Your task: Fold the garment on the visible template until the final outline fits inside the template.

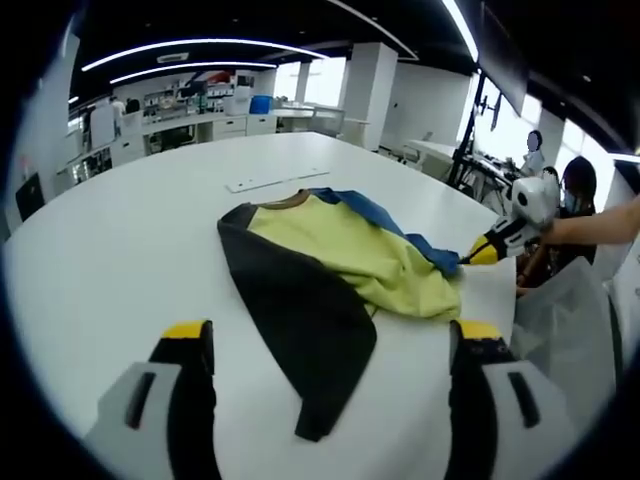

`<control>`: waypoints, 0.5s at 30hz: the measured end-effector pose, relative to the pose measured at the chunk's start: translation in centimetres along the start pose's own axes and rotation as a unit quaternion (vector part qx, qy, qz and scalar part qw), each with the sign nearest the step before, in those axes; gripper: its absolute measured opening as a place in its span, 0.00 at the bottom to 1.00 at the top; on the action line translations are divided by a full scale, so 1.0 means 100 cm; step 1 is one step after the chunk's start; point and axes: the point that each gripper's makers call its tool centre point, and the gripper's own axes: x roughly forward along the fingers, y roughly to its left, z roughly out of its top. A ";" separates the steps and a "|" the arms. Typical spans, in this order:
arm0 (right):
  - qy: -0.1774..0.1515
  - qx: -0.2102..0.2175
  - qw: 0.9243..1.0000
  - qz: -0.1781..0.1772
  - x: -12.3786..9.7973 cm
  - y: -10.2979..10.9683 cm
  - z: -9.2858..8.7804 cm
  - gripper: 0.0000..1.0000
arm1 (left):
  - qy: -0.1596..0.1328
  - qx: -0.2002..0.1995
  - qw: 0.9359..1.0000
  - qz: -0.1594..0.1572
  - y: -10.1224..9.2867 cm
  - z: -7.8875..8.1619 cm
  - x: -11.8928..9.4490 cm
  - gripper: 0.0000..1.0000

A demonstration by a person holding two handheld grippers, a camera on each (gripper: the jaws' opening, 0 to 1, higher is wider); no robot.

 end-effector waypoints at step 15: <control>-0.123 0.172 0.973 -0.096 -0.069 -0.102 0.056 0.00 | 0.003 0.001 1.000 0.002 0.005 0.000 0.006 0.94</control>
